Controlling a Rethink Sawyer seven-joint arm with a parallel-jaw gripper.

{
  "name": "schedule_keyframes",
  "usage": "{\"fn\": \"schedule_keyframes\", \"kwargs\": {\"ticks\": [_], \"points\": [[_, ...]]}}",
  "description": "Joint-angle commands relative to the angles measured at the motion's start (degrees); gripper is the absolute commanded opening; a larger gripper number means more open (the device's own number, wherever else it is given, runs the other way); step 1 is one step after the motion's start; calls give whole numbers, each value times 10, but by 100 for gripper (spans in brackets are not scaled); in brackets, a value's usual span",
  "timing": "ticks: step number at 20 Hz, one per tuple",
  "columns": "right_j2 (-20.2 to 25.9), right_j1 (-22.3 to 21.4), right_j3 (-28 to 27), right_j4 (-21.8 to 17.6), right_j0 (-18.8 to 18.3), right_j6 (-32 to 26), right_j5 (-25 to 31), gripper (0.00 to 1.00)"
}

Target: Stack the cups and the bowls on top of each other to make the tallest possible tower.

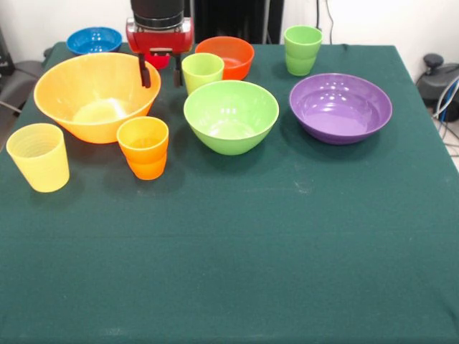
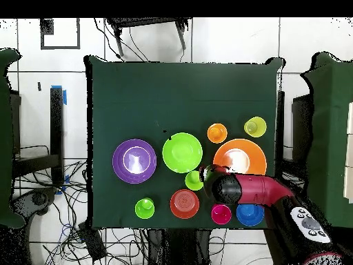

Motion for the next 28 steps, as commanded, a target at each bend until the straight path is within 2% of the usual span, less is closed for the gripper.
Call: {"fn": "schedule_keyframes", "kwargs": {"ticks": [1,2,22,28], "points": [[16,23,8,-9,21,60,-39,100],[17,23,8,-9,21,59,-38,0],[22,16,10,4,17,60,-18,0],[33,-39,43,11,10,52,-2,0]]}}
